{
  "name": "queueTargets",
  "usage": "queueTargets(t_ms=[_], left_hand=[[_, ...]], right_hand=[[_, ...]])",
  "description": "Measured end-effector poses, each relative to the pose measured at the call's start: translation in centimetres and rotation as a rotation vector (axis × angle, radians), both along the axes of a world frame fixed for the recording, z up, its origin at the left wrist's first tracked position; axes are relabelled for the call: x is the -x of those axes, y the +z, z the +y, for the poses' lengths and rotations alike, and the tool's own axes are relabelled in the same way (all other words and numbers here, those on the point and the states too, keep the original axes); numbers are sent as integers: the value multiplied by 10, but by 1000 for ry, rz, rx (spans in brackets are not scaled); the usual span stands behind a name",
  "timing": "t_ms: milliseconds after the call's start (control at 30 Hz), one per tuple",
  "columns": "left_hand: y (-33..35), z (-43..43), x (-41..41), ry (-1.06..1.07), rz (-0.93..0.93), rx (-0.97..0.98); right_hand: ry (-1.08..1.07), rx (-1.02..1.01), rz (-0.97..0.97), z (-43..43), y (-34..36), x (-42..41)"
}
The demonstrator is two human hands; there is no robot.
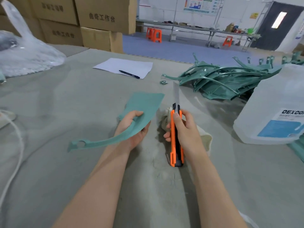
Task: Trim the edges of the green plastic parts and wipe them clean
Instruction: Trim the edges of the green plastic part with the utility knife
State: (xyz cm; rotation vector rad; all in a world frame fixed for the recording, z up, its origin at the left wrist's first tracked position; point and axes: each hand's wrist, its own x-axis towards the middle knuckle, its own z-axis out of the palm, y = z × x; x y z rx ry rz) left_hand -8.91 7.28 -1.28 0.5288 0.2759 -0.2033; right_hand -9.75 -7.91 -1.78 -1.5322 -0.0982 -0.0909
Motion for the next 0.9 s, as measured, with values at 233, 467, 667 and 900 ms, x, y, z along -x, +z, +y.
queueTargets(t_ms=[233, 467, 667, 900], left_hand=[[2, 11, 1, -28, 25, 14], [0, 15, -1, -58, 39, -28], [5, 13, 2, -93, 15, -75], [12, 5, 6, -151, 62, -89]], right_hand=[[6, 119, -72, -1, 3, 5], [-81, 237, -63, -11, 10, 11], [-94, 238, -77, -16, 12, 12], [-110, 259, -48, -21, 10, 9]])
